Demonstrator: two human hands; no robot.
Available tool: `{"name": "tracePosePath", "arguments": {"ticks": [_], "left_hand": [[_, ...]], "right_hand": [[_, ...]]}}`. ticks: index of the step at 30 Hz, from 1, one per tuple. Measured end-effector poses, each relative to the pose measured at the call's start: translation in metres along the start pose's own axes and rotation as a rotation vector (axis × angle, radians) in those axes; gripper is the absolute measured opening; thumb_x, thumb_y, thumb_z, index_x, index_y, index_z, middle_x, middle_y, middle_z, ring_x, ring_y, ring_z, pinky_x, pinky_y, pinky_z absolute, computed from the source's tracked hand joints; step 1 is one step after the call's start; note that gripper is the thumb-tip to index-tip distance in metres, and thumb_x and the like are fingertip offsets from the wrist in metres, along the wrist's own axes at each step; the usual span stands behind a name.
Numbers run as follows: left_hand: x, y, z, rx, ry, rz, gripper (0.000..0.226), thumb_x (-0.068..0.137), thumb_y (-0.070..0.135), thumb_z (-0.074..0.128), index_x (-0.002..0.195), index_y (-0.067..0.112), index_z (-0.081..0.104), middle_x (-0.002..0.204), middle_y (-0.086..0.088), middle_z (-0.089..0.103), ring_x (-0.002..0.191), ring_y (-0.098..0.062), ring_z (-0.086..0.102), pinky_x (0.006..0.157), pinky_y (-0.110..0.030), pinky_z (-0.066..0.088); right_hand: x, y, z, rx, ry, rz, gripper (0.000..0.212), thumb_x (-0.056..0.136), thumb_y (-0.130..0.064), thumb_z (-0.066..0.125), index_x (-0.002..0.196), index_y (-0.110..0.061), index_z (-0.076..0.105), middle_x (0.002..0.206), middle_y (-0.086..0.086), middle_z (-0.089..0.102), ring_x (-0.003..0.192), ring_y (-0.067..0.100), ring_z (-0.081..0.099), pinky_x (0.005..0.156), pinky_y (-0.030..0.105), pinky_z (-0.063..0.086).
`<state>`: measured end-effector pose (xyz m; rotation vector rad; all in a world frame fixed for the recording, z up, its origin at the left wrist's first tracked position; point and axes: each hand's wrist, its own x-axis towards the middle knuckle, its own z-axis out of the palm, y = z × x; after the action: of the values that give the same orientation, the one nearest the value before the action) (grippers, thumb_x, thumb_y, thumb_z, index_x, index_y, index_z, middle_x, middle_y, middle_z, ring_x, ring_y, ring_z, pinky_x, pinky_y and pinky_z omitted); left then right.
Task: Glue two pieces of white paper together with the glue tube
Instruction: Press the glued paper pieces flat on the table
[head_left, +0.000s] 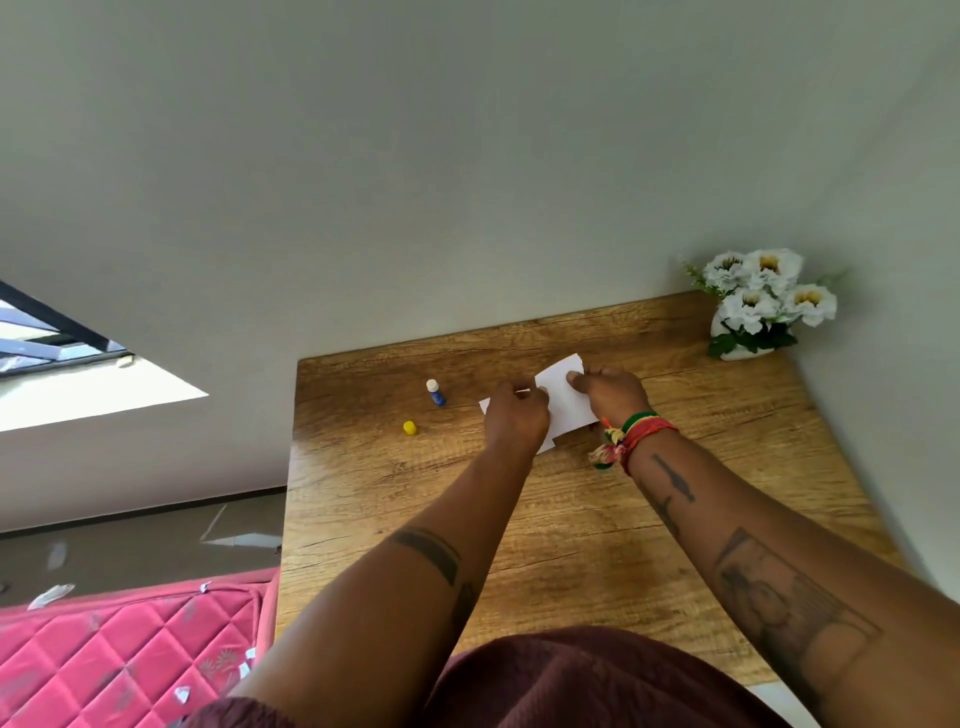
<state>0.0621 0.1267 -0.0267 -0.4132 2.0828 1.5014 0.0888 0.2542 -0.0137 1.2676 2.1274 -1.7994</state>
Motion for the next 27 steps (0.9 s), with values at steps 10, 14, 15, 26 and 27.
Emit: {"name": "tracePosePath", "arguments": {"ticks": [10,14,15,26,27], "left_hand": [[0.011,-0.022,-0.052,0.049,0.178,0.002,0.009,0.092,0.020,0.074,0.101,0.019,0.075,0.101,-0.004,0.076,0.092,-0.025,0.073,0.078,-0.046,0.064],[0.013,-0.032,-0.061,0.187,0.194,0.012,0.007,0.091,0.020,0.076,0.097,0.017,0.076,0.102,-0.003,0.076,0.094,-0.024,0.071,0.084,-0.045,0.062],[0.014,-0.035,-0.062,0.185,0.190,0.007,0.006,0.091,0.019,0.076,0.097,0.018,0.075,0.102,-0.004,0.075,0.094,-0.023,0.071,0.084,-0.044,0.062],[0.020,-0.034,-0.055,0.163,0.190,-0.045,0.016,0.090,0.022,0.078,0.085,0.027,0.063,0.100,-0.002,0.075,0.091,-0.021,0.073,0.082,-0.042,0.064],[0.020,-0.033,-0.054,0.167,0.186,-0.043,0.015,0.091,0.022,0.077,0.086,0.027,0.064,0.100,-0.002,0.075,0.091,-0.021,0.073,0.081,-0.042,0.064]], "right_hand": [[-0.006,0.007,0.042,-0.182,-0.024,-0.104,0.011,0.090,-0.017,0.072,0.095,-0.008,0.075,0.109,0.013,0.073,0.089,0.027,0.064,0.082,0.037,0.054],[-0.010,0.013,0.054,-0.373,0.015,-0.162,0.024,0.090,-0.020,0.072,0.113,-0.014,0.073,0.120,0.007,0.070,0.103,0.028,0.066,0.087,0.037,0.054],[-0.010,0.015,0.055,-0.399,0.027,-0.179,0.025,0.089,-0.020,0.072,0.114,-0.016,0.071,0.122,0.006,0.070,0.106,0.028,0.065,0.087,0.036,0.054],[0.000,0.022,0.058,-0.491,0.053,-0.262,0.024,0.090,-0.020,0.073,0.113,-0.019,0.068,0.117,0.004,0.071,0.102,0.023,0.066,0.080,0.033,0.055],[0.002,0.023,0.058,-0.492,0.054,-0.257,0.023,0.090,-0.020,0.073,0.112,-0.020,0.069,0.116,0.003,0.071,0.101,0.023,0.066,0.080,0.034,0.056]]}}
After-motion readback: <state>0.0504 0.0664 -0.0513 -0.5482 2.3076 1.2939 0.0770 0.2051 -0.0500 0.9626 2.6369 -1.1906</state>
